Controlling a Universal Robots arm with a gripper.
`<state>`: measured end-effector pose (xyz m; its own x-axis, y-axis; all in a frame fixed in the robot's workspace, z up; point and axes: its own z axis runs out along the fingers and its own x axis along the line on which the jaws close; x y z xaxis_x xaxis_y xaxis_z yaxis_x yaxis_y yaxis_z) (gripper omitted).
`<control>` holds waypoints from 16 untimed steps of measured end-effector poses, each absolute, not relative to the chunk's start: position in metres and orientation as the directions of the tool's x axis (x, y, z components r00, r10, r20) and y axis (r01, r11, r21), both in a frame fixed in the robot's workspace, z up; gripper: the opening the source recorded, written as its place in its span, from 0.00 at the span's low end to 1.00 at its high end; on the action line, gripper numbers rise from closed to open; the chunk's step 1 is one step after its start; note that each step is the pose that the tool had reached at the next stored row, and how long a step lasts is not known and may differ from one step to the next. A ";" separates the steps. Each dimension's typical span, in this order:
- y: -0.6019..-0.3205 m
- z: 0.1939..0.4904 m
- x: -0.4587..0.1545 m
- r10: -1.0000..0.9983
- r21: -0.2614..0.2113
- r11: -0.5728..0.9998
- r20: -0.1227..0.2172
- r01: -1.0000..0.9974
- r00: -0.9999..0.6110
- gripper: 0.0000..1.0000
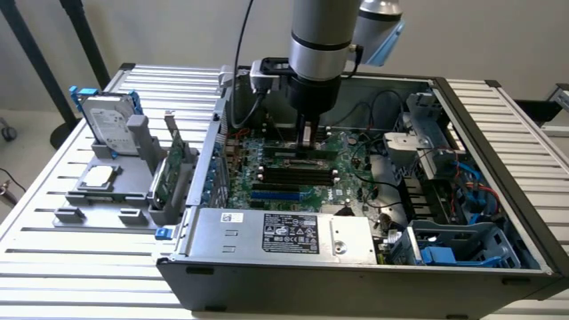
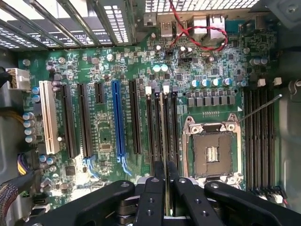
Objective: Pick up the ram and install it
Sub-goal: 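Insert the ram into the slot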
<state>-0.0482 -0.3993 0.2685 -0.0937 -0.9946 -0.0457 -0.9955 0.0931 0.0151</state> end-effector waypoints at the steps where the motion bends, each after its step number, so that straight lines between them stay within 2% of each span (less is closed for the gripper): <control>1: -0.399 0.267 -0.048 -0.995 0.015 0.093 -0.046 -0.996 -0.094 0.14; 16: -0.400 0.247 -0.048 -0.995 0.014 0.093 -0.039 -0.996 -0.094 0.14</control>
<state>-0.0480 -0.3996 0.2466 -0.0937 -0.9949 -0.0387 -0.9956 0.0932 0.0137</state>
